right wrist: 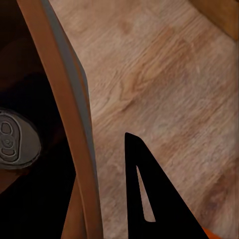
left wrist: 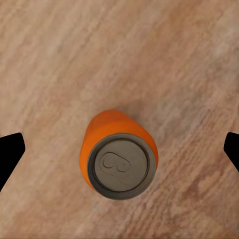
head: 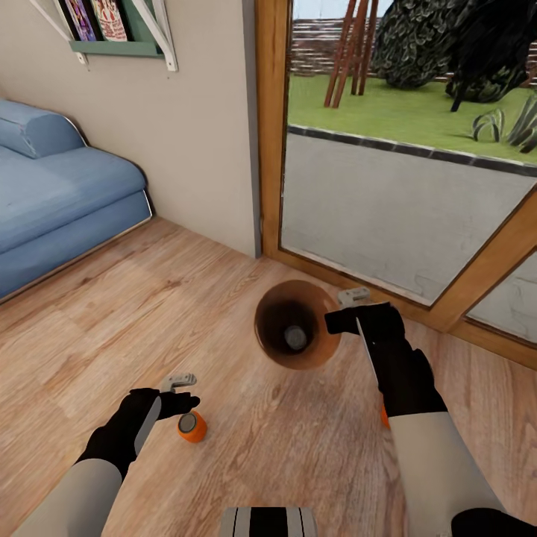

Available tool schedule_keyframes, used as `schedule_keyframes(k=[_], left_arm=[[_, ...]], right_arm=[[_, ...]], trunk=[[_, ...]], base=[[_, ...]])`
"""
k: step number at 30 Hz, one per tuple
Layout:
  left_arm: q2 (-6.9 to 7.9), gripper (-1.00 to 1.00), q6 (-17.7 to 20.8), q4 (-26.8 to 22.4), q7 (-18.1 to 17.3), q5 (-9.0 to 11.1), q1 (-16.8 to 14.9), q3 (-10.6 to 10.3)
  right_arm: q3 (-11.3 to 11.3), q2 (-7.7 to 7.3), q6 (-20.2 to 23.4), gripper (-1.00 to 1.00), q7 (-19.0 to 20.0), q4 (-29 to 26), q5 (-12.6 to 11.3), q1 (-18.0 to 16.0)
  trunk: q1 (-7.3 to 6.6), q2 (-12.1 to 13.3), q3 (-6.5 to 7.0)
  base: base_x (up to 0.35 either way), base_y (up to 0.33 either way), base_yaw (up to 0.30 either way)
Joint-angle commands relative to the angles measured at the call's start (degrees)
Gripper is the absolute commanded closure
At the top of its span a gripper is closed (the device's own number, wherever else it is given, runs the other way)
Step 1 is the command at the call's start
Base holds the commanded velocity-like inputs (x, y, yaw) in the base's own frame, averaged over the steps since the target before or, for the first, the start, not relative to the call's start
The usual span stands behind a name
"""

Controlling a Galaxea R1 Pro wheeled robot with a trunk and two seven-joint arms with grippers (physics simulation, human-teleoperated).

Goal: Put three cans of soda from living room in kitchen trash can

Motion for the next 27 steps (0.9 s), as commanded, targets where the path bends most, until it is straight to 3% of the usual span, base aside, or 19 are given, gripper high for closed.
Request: schedule_keyframes(k=[1, 15, 27], left_arm=[[0.0, -1.0, 0.0, 0.0, 0.0, 0.0, 0.0, 0.0], [-0.07, -1.0, 0.0, -0.3, 0.1, 0.0, 0.0, -0.1], [-0.09, -1.0, 0.0, -0.3, 0.1, -0.1, 0.0, -0.1]], right_arm=[[0.0, -0.02, 0.1, 1.0, 0.0, 0.0, -1.0, -0.1], [-0.6, -0.67, 0.1, 1.0, 0.0, -0.1, -0.9, -1.4], [-0.2, -0.72, 0.1, 1.0, 0.0, 0.0, -0.9, -1.5]], trunk=[[-0.01, 0.0, 0.0], [-0.01, 0.0, 0.0], [0.3, -0.2, -2.65]], base=[[0.0, 0.0, 0.0], [0.0, 0.0, 0.0], [0.0, 0.0, 0.0]])
